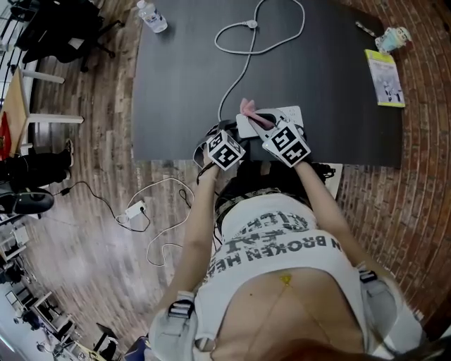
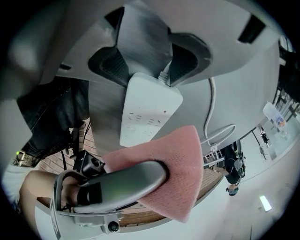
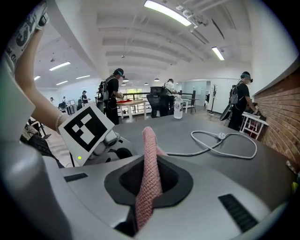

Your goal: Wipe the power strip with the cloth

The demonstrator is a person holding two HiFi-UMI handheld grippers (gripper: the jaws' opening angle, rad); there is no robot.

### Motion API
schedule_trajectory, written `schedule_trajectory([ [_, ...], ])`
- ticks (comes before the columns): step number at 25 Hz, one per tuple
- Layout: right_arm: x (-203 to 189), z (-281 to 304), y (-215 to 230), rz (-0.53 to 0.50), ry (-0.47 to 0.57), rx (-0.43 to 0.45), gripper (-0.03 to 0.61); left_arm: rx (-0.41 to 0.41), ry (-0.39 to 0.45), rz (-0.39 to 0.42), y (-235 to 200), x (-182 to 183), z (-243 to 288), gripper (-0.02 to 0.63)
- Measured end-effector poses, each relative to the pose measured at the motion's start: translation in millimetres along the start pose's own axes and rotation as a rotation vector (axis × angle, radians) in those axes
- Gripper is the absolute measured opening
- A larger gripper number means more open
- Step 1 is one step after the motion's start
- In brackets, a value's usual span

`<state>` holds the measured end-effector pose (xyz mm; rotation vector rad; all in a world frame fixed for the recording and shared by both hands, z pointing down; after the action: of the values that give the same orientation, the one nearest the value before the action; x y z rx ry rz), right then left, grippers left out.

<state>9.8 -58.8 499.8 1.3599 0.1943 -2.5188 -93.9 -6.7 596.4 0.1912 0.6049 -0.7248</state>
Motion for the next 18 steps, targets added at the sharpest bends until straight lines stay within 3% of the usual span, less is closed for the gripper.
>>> schedule_trajectory([
  [10, -13.9, 46.9, -7.4, -0.015, -0.114, 0.118, 0.017, -0.001, 0.000, -0.003, 0.3, 0.3, 0.1, 0.265],
  [18, -30.1, 66.4, -12.5, -0.041, -0.220, 0.136, 0.017, -0.002, -0.002, -0.004, 0.4, 1.1, 1.7, 0.265],
])
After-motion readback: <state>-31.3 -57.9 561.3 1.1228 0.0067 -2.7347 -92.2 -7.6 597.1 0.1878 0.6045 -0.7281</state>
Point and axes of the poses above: the fingertips, and each gripper's own axes: z forward along the fingers, y to its right, x out of its top, the point moved 9 cm from there along -z, backward along the fingers, and after that the axes turned 3 degrees about y, right-handed, at the moved point
